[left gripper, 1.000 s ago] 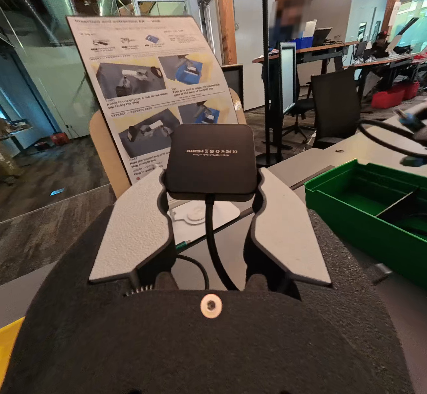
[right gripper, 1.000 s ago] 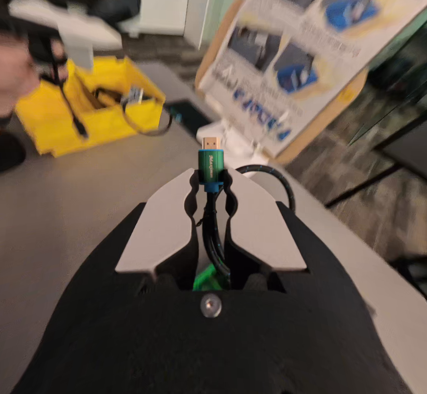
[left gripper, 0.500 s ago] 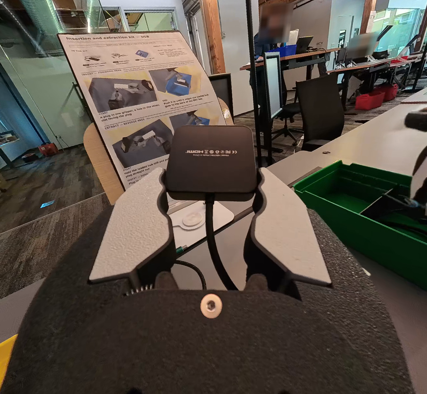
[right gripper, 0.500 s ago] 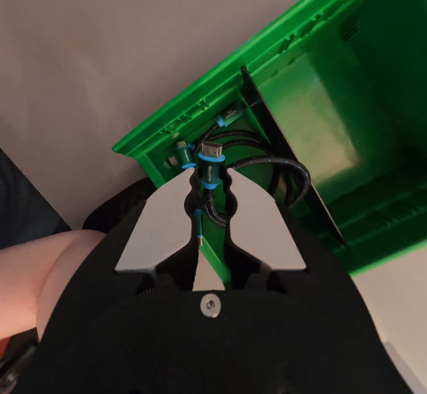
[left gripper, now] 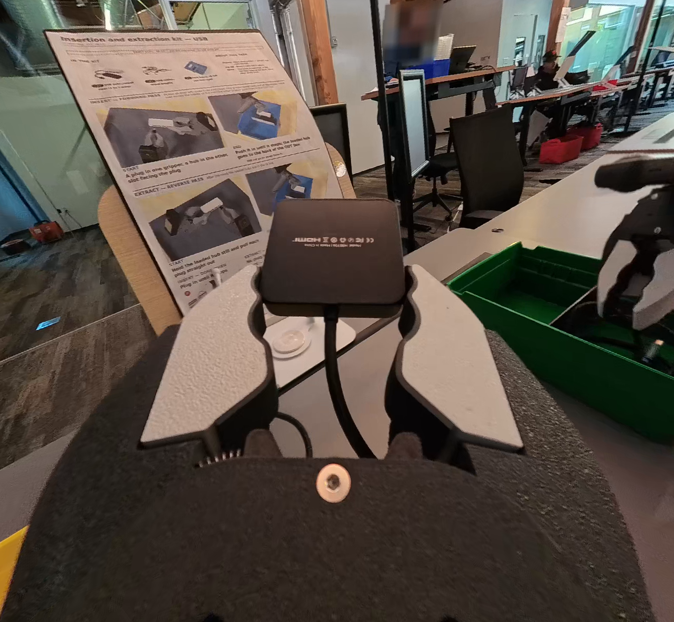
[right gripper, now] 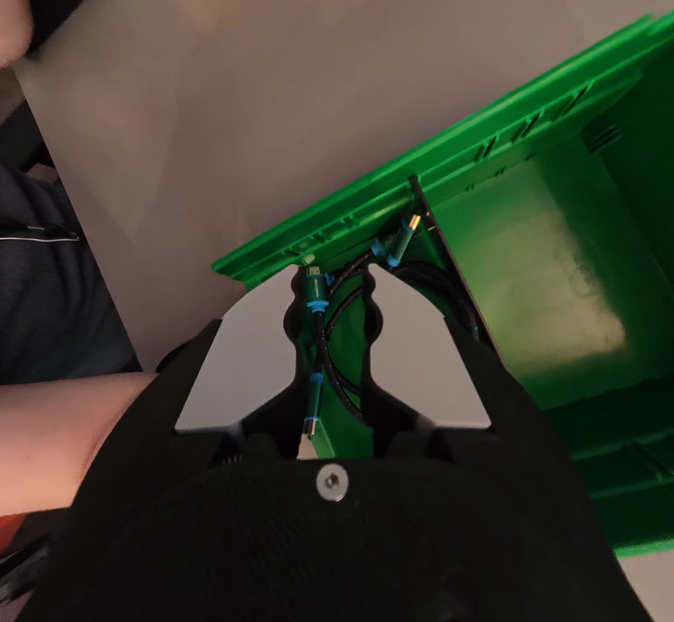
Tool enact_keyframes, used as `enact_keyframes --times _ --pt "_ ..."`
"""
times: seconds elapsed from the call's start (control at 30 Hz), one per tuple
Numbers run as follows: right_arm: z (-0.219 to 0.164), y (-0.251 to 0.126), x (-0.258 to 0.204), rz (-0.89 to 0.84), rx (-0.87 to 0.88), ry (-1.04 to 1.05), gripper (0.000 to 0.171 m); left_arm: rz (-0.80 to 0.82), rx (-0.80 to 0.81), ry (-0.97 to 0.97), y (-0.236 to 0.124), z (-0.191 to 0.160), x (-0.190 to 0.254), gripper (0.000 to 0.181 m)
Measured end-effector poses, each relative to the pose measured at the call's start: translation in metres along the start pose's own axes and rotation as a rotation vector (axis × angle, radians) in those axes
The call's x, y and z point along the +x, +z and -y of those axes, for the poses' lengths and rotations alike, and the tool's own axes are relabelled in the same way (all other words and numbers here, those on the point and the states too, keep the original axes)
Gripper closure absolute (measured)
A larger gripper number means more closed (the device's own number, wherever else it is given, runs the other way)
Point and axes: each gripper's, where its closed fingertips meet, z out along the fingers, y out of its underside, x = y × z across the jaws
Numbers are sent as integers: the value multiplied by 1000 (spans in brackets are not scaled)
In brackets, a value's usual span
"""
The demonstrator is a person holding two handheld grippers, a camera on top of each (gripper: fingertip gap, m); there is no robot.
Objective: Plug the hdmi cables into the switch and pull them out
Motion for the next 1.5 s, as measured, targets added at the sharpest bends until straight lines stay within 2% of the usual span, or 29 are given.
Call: enact_keyframes --times 0.1,0.23,0.3,0.4,0.6,0.7,0.77,0.87,0.93,1.0,1.07,1.13,1.23,1.37,1.5 --pt "27 -21 -7 -85 145 -124 135 -119 -6 -7 5 -3 22 109" --pt "91 -50 -22 -325 395 -415 119 -368 -32 -54 11 -10 70 109" --pt "127 -58 -41 -415 524 -573 119 -490 -65 -101 12 -16 93 109" --pt "169 -52 -79 -453 703 -789 120 -577 -125 -144 15 -27 111 109" --pt "202 -18 -112 -710 728 -1098 118 -642 -227 -150 15 -44 125 109" --pt "208 -9 -126 -731 759 -1172 123 -694 -268 -168 12 -50 133 109" --pt "205 3 -119 -776 667 -1219 150 -735 -277 -192 9 -51 138 109" --pt "200 8 -116 -806 594 -1271 157 -777 -288 -234 7 -51 139 109" --pt "197 1 -108 -822 556 -1234 158 -766 -243 -268 7 -42 130 109" --pt "187 -18 -82 -887 482 -1169 157 -673 -184 -290 8 -31 107 107" --pt "170 -52 -45 -979 442 -1020 158 -604 -162 -296 3 -25 84 107" --pt "142 -87 -3 -1067 391 -850 158 -572 -165 -312 -4 -22 66 109" --pt "89 -118 47 -1113 307 -627 157 -539 -140 -339 -12 -16 46 112" --pt "35 -125 89 -1098 202 -440 157 -514 -147 -342 -16 -18 34 115" --pt "1 -97 117 -990 58 -328 157 -499 -169 -319 -16 -21 33 116"
